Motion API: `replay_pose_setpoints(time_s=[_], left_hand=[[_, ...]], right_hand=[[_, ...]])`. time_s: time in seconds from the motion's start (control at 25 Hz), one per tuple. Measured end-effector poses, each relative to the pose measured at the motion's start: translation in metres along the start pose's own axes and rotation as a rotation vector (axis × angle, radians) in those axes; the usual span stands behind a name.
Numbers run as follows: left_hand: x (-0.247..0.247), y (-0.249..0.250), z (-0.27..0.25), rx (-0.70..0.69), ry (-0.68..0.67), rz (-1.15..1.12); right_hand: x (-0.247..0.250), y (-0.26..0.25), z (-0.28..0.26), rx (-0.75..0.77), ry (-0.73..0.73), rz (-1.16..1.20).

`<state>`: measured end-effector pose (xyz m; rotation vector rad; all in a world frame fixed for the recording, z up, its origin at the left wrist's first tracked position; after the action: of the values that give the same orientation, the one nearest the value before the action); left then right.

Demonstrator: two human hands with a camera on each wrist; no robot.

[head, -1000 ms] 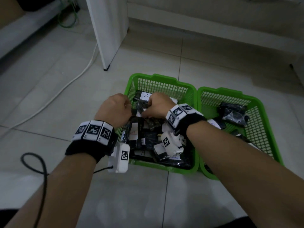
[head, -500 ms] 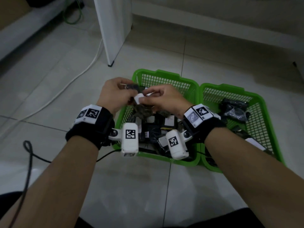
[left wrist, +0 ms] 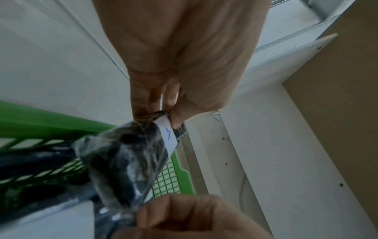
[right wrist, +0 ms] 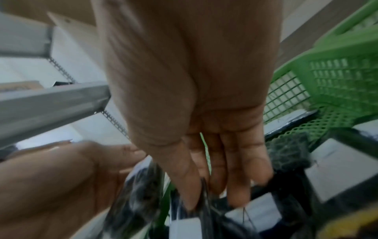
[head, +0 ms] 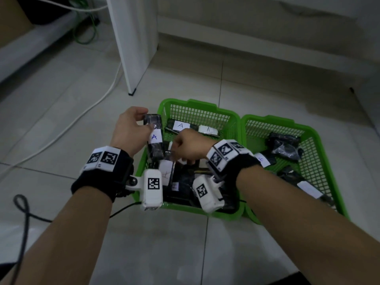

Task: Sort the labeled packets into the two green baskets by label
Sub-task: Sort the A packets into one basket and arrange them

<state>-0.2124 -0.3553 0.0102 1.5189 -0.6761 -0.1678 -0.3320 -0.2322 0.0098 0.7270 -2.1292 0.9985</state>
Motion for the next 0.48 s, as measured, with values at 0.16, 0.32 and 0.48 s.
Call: replay_pose_setpoints(time_s=[0.16,0.32,0.48], left_hand=[[-0.012,0.001,-0.009,0.006,-0.122,0.012],[-0.033,0.008,-0.03,-0.05,-0.475,0.168],[-0.058,-0.005,-0.055,-0.136,-0.712,0.518]], right_hand=[[0.028,0.034,-0.027,-0.123,-0.054,0.255],[0.059,0.085,-0.043,-0.225,0.211,0.681],[0.068,0.115,-0.045,-0.319,0.394,0.762]])
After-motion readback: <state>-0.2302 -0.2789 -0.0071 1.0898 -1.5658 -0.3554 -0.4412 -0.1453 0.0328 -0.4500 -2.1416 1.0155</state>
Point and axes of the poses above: each hand's wrist, its own z-axis towards the middle knuckle, its own x-axis out of the back of the hand, y = z × x, the point moved 4 cm from there along z, towards the middle knuckle, and after that the axes turned 6 degrees about -z, right-handed, at the moved point
